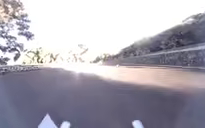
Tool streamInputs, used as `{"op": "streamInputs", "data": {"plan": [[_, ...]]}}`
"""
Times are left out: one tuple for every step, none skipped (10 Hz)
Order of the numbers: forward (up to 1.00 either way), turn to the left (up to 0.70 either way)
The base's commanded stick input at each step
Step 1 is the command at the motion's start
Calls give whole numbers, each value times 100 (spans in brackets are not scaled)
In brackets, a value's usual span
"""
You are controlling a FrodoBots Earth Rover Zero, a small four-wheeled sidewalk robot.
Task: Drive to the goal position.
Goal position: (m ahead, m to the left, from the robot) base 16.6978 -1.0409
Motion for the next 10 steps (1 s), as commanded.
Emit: {"op": "streamInputs", "data": {"plan": [[50, 0], [50, 0], [50, 0], [50, 0], [50, 0], [50, 0], [50, 0], [50, 0], [50, 0], [50, 0]]}}
